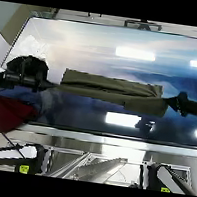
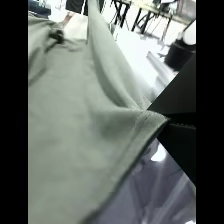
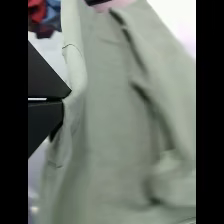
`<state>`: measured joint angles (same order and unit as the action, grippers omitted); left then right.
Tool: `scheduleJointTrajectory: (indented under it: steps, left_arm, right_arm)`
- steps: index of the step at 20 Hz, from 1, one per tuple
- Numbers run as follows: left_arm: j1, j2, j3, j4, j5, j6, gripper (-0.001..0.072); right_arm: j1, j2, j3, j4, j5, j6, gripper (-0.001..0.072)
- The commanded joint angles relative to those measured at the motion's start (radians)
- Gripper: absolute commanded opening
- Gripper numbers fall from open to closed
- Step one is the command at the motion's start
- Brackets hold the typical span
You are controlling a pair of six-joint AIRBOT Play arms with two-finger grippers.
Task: Fold the shirts.
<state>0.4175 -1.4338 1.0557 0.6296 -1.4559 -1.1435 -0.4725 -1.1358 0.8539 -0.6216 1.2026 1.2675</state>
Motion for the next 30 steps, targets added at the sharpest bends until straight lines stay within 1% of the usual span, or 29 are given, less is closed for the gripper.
scheduleJointTrajectory:
  steps: [1,2,4,5,7,9,12,15,16,17,18,19,20,21,22,23,24,26,30]
  left_arm:
    - [-0.104,-0.130,0.187,-0.020,0.086,-0.035,0.0016]
    - [-0.138,-0.182,0.238,-0.019,0.113,-0.036,0.0016]
    - [-0.189,-0.290,0.320,-0.009,0.131,-0.037,0.0012]
    - [-0.208,-0.339,0.357,0.024,0.130,-0.039,0.0007]
    - [-0.234,-0.434,0.439,0.146,0.126,-0.091,-0.0001]
    - [-0.245,-0.493,0.507,0.241,0.124,-0.113,-0.0001]
    - [-0.246,-0.526,0.575,0.321,0.132,-0.134,-0.0001]
    - [-0.246,-0.529,0.588,0.319,0.145,-0.133,0.0001]
    - [-0.247,-0.529,0.588,0.318,0.151,-0.133,0.0123]
    - [-0.246,-0.529,0.589,0.307,0.154,-0.134,0.0339]
    - [-0.246,-0.529,0.602,0.291,0.135,-0.133,0.0343]
    - [-0.242,-0.529,0.628,0.292,0.108,-0.133,0.0342]
    - [-0.234,-0.529,0.663,0.291,0.071,-0.134,0.0343]
    - [-0.226,-0.529,0.707,0.291,0.029,-0.134,0.0343]
    - [-0.223,-0.529,0.747,0.293,0.000,-0.135,0.0348]
    - [-0.212,-0.529,0.785,0.293,-0.023,-0.143,0.0459]
    - [-0.210,-0.529,0.820,0.295,-0.032,-0.167,0.0720]
    - [-0.203,-0.529,0.871,0.285,-0.039,-0.187,0.0707]
    - [-0.215,-0.529,0.932,0.285,-0.068,-0.203,0.0706]
  right_arm:
    - [0.091,-0.172,0.094,0.043,-0.136,-0.082,0.0030]
    - [0.113,-0.228,0.119,0.042,-0.161,-0.106,0.0030]
    - [0.142,-0.335,0.162,0.039,-0.193,-0.122,0.0030]
    - [0.148,-0.380,0.176,0.039,-0.200,-0.139,0.0030]
    - [0.148,-0.447,0.190,0.037,-0.218,-0.157,0.0030]
    - [0.148,-0.477,0.199,0.020,-0.238,-0.190,0.0030]
    - [0.148,-0.478,0.230,-0.015,-0.245,-0.199,0.0030]
    - [0.149,-0.478,0.256,-0.023,-0.245,-0.199,0.0035]
    - [0.149,-0.478,0.260,-0.023,-0.245,-0.199,0.0117]
    - [0.147,-0.477,0.266,-0.024,-0.235,-0.199,0.0269]
    - [0.137,-0.475,0.285,-0.034,-0.193,-0.199,0.0402]
    - [0.121,-0.469,0.311,-0.062,-0.137,-0.198,0.0519]
    - [0.099,-0.459,0.340,-0.119,-0.078,-0.186,0.0621]
    - [0.077,-0.449,0.353,-0.175,-0.043,-0.155,0.0690]
    - [0.057,-0.443,0.353,-0.225,-0.016,-0.151,0.0710]
    - [0.045,-0.448,0.351,-0.259,0.009,-0.137,0.0709]
    - [0.044,-0.457,0.341,-0.280,0.013,-0.134,0.0710]
    - [0.057,-0.492,0.334,-0.270,0.010,-0.143,0.0710]
    - [0.112,-0.579,0.334,-0.183,0.007,-0.234,0.0710]
